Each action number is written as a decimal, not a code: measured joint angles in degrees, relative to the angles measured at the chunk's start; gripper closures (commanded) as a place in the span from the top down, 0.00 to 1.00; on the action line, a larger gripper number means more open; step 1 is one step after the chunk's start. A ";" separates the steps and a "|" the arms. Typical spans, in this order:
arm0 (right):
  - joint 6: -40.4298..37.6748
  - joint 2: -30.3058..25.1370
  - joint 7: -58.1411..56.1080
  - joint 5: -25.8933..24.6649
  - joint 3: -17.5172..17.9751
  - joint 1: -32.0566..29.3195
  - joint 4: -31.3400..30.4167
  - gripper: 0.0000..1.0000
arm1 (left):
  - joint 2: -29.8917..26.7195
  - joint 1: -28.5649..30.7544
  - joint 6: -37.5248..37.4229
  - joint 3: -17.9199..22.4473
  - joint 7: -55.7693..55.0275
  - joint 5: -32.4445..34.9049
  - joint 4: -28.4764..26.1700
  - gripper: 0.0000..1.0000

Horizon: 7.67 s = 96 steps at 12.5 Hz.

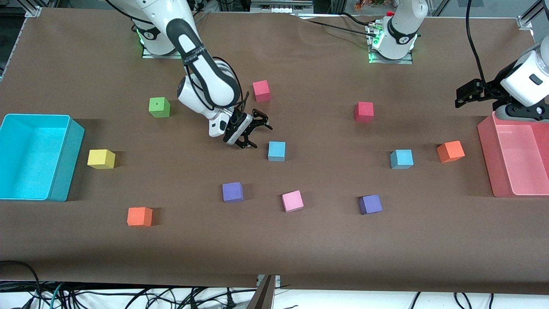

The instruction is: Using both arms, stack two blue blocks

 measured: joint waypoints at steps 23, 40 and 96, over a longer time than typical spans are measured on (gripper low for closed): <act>-7.67 7.29 -27.27 15.09 -4.25 2.71 5.62 1.00 | 17.53 0.04 48.63 0.18 0.05 0.00 -28.82 1.00; -7.71 7.40 -27.61 15.09 -4.45 2.71 6.09 1.00 | 18.94 -3.06 47.96 -0.09 0.00 0.00 -27.19 0.00; -7.67 -4.82 -12.38 15.14 -3.02 2.60 -9.40 1.00 | 16.23 -23.06 19.68 -1.30 -39.12 -6.47 2.69 1.00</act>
